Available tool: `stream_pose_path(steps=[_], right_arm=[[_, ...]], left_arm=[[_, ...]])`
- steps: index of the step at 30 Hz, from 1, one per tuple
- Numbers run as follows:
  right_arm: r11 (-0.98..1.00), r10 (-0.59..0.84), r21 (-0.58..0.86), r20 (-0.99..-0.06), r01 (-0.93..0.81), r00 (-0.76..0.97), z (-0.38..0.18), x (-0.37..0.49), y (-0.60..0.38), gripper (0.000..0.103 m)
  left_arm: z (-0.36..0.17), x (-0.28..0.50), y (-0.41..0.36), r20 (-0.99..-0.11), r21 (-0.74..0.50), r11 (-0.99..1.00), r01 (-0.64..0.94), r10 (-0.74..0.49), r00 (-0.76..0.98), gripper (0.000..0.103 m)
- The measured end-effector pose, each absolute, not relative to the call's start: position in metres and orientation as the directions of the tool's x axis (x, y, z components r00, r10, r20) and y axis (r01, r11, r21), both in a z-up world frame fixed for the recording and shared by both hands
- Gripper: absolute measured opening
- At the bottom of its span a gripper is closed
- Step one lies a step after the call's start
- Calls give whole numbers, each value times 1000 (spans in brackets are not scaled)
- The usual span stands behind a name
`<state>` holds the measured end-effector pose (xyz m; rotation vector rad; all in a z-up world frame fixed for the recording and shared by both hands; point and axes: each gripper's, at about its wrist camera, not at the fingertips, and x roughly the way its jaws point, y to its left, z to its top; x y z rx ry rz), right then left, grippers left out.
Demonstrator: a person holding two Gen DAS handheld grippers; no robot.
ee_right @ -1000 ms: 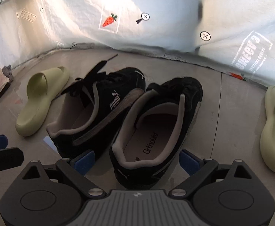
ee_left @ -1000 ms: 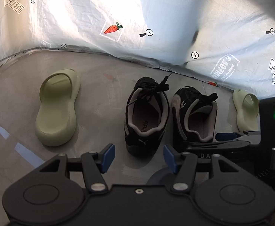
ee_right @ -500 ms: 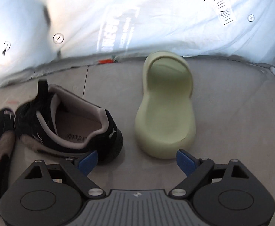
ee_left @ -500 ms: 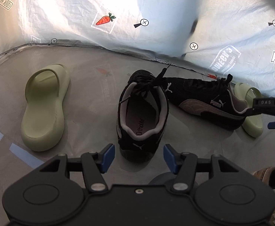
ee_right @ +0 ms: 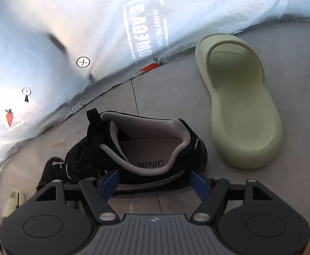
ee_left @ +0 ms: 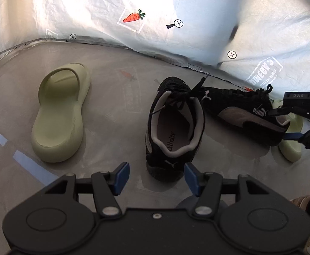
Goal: Organize scattered shoes
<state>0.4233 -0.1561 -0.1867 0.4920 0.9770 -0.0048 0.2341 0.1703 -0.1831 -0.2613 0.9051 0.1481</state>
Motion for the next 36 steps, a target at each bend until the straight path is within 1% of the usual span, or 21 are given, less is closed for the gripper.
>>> stream_pose_path(steps=[3, 5, 7, 9, 12, 14, 15, 19, 24, 26, 27, 28, 29, 31, 34, 36], right_arm=[[921, 127, 327, -767, 213, 629, -165, 451, -157, 71], [923, 77, 293, -777, 250, 625, -159, 474, -166, 70], [922, 68, 284, -789, 264, 611, -159, 487, -173, 70], [934, 72, 265, -798, 240, 598, -163, 491, -174, 70], [952, 87, 247, -786, 182, 612, -171, 474, -159, 70], [948, 133, 275, -798, 159, 588, -182, 464, -147, 71], [950, 134, 269, -810, 159, 571, -190, 460, -141, 72], [976, 73, 182, -799, 123, 597, -203, 442, -122, 72], [938, 80, 251, -826, 238, 558, -208, 410, -139, 71], [917, 98, 300, -809, 264, 579, -210, 393, -147, 66], [910, 121, 325, -802, 257, 586, -211, 391, -148, 54], [905, 149, 349, -795, 243, 588, -211, 392, -150, 44], [906, 163, 355, -796, 231, 583, -211, 396, -151, 42], [924, 155, 325, -800, 201, 579, -209, 408, -151, 34], [950, 131, 269, -804, 158, 580, -206, 439, -157, 29], [971, 96, 205, -804, 122, 587, -203, 463, -158, 26]], left_arm=[[-182, 236, 170, -788, -137, 964, -230, 35, 615, 58], [-182, 237, 169, -789, -135, 965, -227, 34, 614, 58], [-184, 239, 169, -794, -138, 964, -226, 29, 607, 58], [-188, 242, 168, -803, -143, 964, -226, 20, 595, 58], [-191, 247, 163, -809, -150, 966, -213, 4, 588, 58], [-190, 249, 160, -808, -152, 968, -202, -4, 590, 58], [-190, 250, 159, -807, -152, 968, -197, -6, 591, 58], [-186, 248, 156, -799, -157, 970, -187, -14, 601, 58], [-189, 246, 159, -806, -167, 965, -202, -15, 592, 58], [-190, 247, 161, -807, -178, 962, -207, -22, 590, 58], [-190, 247, 161, -807, -183, 961, -207, -27, 590, 58], [-189, 248, 161, -807, -187, 961, -205, -31, 590, 58], [-188, 249, 161, -805, -187, 961, -202, -32, 593, 58], [-185, 249, 160, -798, -181, 964, -196, -28, 602, 58], [-181, 246, 159, -790, -169, 967, -190, -18, 613, 58], [-181, 245, 160, -792, -166, 966, -196, -12, 611, 58]])
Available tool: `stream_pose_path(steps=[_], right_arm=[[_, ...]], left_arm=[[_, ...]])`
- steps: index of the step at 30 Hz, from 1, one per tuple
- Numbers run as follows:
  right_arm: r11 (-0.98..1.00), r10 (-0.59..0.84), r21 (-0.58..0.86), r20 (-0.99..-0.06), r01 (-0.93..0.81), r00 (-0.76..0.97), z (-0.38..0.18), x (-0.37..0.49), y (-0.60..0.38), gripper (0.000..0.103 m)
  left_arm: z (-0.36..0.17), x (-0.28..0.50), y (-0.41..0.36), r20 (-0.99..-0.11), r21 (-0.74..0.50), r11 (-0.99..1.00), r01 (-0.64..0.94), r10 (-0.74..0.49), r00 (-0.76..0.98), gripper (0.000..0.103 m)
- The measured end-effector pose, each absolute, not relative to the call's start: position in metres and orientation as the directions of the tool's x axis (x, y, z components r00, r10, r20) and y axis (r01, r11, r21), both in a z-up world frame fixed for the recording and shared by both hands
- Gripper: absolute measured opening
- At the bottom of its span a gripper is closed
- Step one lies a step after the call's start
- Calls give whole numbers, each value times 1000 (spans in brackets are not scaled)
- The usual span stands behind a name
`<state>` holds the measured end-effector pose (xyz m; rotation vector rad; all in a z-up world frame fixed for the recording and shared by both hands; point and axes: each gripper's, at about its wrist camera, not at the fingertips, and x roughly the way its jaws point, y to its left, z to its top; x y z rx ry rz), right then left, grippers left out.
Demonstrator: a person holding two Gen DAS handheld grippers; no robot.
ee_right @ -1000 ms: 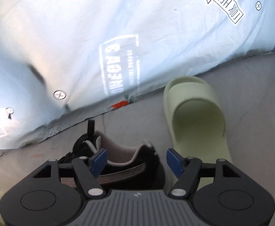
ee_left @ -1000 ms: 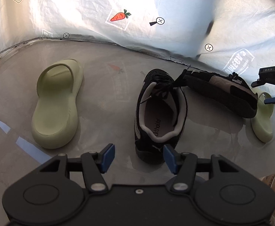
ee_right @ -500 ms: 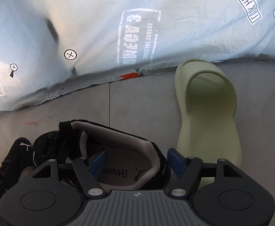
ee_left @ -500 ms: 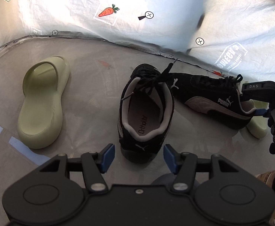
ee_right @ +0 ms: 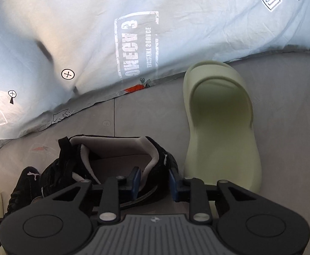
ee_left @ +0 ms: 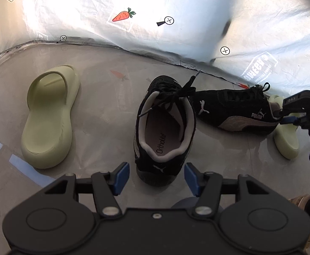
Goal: Organize scattered shoes
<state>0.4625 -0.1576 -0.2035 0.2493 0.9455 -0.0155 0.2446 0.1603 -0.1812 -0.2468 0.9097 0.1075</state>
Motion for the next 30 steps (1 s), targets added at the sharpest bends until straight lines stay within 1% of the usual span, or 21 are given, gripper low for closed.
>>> stream_pose_path(steps=[1, 3, 4, 5, 6, 8, 10, 11, 12, 13, 14, 16, 18, 20, 21, 24, 27, 29, 30], right_arm=[[983, 70, 158, -801, 97, 595, -203, 476, -156, 23], [997, 29, 71, -782, 43, 623, -202, 505, -150, 20], [999, 31, 46, -772, 8, 635, -203, 518, -148, 20], [999, 43, 29, -767, -33, 640, -205, 531, -146, 23], [998, 64, 41, -767, -50, 638, -205, 539, -146, 26], [992, 118, 121, -758, -39, 641, -200, 541, -150, 38], [965, 160, 258, -698, 37, 698, -189, 517, -160, 66], [944, 162, 321, -652, 77, 740, -185, 495, -164, 74], [931, 154, 351, -627, 101, 763, -183, 477, -164, 85], [921, 160, 375, -616, 109, 772, -184, 459, -160, 89], [912, 184, 397, -615, 100, 767, -187, 442, -153, 89], [912, 225, 402, -646, 75, 729, -199, 426, -134, 89], [935, 224, 351, -688, 45, 691, -214, 422, -108, 89], [970, 174, 244, -725, 12, 666, -230, 428, -80, 91], [980, 138, 196, -730, 12, 669, -234, 431, -71, 98], [998, 5, 46, -759, 45, 651, -238, 449, -51, 100], [1000, -11, 9, -770, 28, 638, -242, 461, -53, 100], [999, 24, 3, -772, -35, 635, -243, 462, -61, 97], [998, 49, 7, -774, -69, 631, -243, 459, -66, 93]], left_arm=[[-182, 244, 161, -793, -165, 966, -201, -9, 609, 58], [-182, 243, 163, -795, -165, 963, -212, -3, 607, 58], [-182, 244, 164, -796, -165, 962, -216, 0, 606, 58], [-182, 244, 164, -796, -164, 962, -219, 3, 606, 58], [-182, 244, 165, -795, -162, 962, -221, 6, 606, 58], [-180, 245, 165, -793, -148, 963, -225, 20, 608, 58], [-181, 246, 165, -795, -150, 962, -230, 21, 606, 58], [-182, 247, 165, -797, -157, 960, -231, 15, 604, 58], [-184, 250, 165, -801, -166, 959, -230, 5, 599, 58], [-186, 253, 164, -804, -173, 958, -228, -5, 594, 58], [-188, 255, 164, -808, -177, 959, -222, -12, 589, 58], [-187, 261, 159, -808, -170, 964, -203, -18, 589, 58], [-184, 265, 154, -799, -161, 970, -183, -19, 600, 58], [-177, 266, 150, -784, -152, 974, -170, -14, 621, 58], [-175, 265, 150, -778, -151, 974, -167, -13, 628, 58], [-172, 261, 151, -773, -162, 972, -172, -17, 634, 59], [-176, 256, 154, -781, -162, 970, -183, -13, 624, 59], [-180, 252, 157, -787, -167, 966, -196, -11, 617, 59], [-181, 250, 158, -788, -174, 964, -202, -13, 615, 59]])
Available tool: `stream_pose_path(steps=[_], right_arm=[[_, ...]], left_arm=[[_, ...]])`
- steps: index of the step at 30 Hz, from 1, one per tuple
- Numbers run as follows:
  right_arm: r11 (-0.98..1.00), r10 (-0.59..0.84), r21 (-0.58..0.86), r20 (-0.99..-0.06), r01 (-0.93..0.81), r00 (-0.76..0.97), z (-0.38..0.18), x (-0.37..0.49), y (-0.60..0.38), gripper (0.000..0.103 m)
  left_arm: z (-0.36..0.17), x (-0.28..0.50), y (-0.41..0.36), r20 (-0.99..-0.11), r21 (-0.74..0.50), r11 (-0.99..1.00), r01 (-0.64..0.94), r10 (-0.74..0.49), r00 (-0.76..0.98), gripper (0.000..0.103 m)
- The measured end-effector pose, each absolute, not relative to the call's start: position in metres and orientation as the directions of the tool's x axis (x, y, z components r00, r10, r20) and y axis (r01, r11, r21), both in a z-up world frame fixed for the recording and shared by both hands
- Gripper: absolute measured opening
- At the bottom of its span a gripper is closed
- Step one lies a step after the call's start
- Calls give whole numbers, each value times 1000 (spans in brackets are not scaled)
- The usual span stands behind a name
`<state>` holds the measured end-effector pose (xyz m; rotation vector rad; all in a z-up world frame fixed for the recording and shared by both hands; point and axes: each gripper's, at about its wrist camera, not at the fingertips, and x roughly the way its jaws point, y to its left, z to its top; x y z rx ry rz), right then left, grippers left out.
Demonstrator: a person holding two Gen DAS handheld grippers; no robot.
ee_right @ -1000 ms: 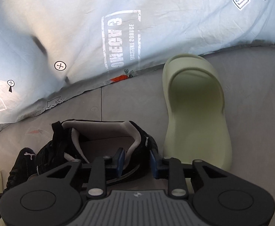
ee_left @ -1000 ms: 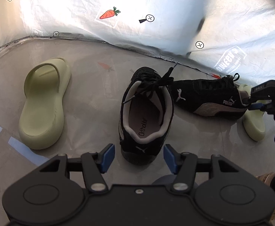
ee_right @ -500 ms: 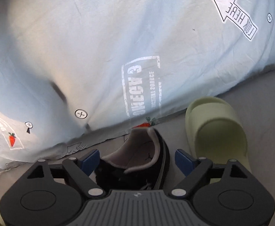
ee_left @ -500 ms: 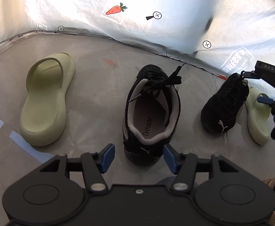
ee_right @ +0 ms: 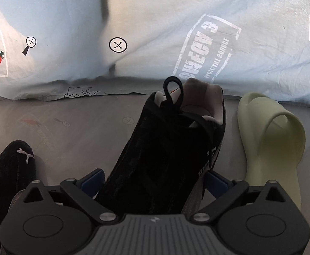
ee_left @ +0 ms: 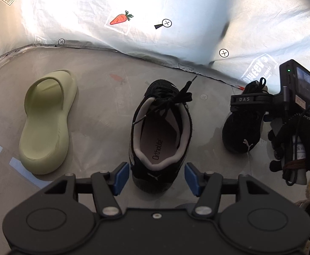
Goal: Organize scattered shoes
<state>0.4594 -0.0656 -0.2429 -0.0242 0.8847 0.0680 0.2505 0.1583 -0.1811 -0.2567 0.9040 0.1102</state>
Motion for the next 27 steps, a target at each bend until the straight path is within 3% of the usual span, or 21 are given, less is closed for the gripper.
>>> stream_pose_path(steps=[8, 12, 27], right_arm=[[948, 161, -32, -811, -317, 562, -233, 428, -77, 74], [958, 162, 0, -823, -285, 544, -230, 412, -81, 65], [981, 194, 151, -840, -125, 507, -228, 338, -82, 61]], left_arm=[[-178, 247, 160, -772, -197, 958, -208, -21, 635, 59], [-172, 242, 156, -760, -200, 961, -193, -28, 649, 59], [-153, 220, 148, -720, -207, 965, -160, -40, 692, 59]])
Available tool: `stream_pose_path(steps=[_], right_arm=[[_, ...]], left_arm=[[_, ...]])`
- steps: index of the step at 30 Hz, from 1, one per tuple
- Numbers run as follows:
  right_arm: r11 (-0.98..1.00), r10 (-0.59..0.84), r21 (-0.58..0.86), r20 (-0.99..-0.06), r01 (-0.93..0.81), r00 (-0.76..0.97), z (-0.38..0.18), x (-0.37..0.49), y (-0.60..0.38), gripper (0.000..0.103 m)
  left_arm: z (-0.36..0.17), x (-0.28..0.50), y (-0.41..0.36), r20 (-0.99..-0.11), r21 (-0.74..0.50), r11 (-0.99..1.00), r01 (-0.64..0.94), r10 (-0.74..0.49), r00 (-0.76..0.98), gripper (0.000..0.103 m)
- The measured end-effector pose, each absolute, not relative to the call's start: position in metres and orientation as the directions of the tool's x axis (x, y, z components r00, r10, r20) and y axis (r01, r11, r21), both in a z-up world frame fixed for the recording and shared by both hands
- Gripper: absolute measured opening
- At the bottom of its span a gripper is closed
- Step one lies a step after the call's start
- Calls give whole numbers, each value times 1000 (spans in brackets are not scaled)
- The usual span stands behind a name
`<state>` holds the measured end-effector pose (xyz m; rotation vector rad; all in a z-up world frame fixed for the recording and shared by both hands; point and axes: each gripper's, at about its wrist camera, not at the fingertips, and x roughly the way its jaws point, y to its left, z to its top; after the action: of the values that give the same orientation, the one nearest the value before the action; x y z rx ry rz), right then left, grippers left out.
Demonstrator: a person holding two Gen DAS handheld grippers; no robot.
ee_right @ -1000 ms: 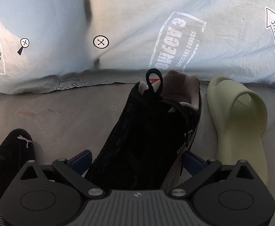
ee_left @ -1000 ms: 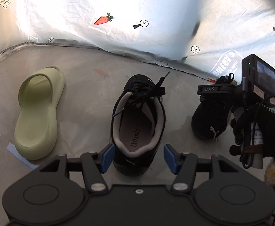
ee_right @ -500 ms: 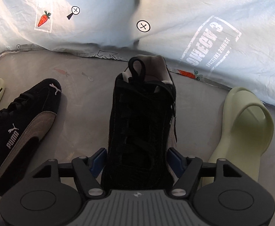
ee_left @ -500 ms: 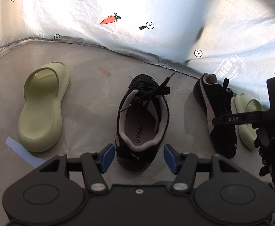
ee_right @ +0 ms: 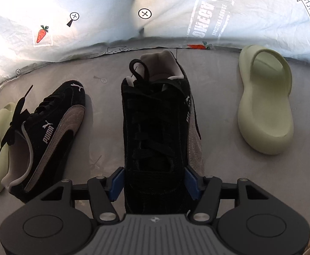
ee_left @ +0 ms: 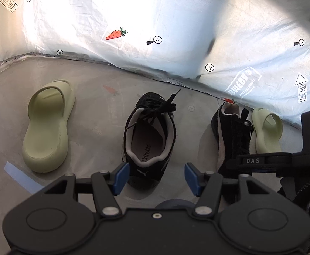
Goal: Organize scattered shoes
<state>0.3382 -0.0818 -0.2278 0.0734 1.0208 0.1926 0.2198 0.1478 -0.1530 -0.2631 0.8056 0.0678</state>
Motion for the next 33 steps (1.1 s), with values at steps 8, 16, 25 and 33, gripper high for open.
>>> stream_pose_path(steps=[8, 16, 25, 33], right_arm=[[979, 203, 160, -730, -126, 653, -189, 297, -86, 65], [844, 410, 97, -750, -527, 519, -200, 273, -6, 9], [764, 420, 46, -793, -644, 441, -218, 272, 73, 10], [617, 575, 164, -762, -770, 298, -216, 307, 141, 13]], left_arm=[[-140, 195, 162, -717, -185, 959, -214, 17, 697, 60], [-149, 152, 181, -730, -224, 933, -282, 31, 683, 60], [-150, 152, 239, -700, -248, 909, -334, 70, 711, 60], [-164, 181, 297, -693, -273, 881, -386, 98, 714, 60]])
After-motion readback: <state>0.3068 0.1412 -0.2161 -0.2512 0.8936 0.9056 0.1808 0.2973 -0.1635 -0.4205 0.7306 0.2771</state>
